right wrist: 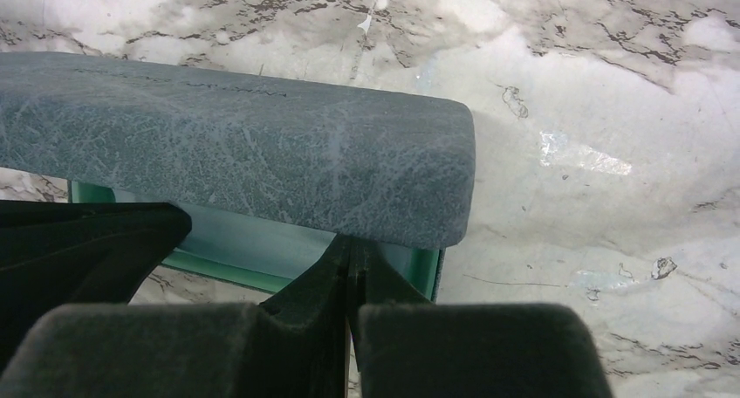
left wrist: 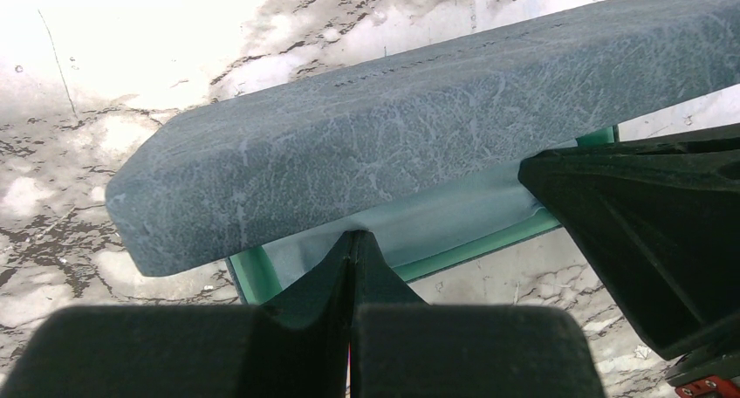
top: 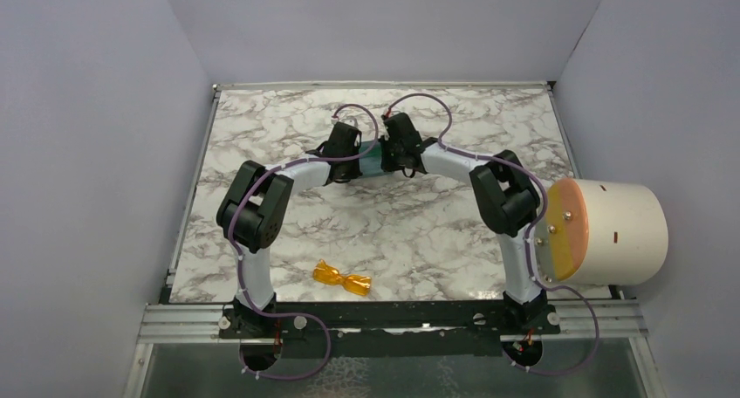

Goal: Organize the sunglasses
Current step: Place the glasses cleaning cloth in the sunglasses case.

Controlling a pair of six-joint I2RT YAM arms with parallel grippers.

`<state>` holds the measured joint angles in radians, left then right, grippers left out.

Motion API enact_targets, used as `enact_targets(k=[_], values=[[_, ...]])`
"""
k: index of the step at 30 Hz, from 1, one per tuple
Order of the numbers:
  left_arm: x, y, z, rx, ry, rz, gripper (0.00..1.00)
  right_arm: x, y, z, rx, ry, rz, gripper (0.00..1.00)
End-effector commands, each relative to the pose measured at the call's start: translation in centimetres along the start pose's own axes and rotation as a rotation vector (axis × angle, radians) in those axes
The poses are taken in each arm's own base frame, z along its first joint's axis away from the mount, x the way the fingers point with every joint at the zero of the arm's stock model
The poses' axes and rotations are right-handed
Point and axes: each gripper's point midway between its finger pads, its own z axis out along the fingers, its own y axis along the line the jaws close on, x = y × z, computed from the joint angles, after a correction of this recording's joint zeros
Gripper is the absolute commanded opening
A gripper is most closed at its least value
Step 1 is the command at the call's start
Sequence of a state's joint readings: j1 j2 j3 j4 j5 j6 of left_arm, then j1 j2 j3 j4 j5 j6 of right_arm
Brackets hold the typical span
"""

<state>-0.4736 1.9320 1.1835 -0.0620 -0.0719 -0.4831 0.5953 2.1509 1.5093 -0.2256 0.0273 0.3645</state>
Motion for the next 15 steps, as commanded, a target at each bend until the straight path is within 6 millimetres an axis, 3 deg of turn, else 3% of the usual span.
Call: enact_targets(k=[1, 5, 10, 15], values=[[2.5, 1.1, 0.9, -0.042, 0.079, 0.021, 0.0, 1.2, -2.1, 0.2, 0.1, 0.027, -0.011, 0.01], [2.5, 1.0, 0.8, -0.042, 0.08, 0.022, 0.0, 1.4, -2.3, 0.0, 0.105, 0.025, -0.02, 0.01], [1.3, 0.7, 0.0, -0.041, 0.05, 0.031, 0.0, 0.2, -1.0, -0.9, 0.03, -0.03, -0.021, 0.01], [-0.4, -0.2, -1.1, -0.035, 0.015, 0.047, 0.09, -1.3, 0.0, -1.6, -0.008, -0.061, -0.026, 0.01]])
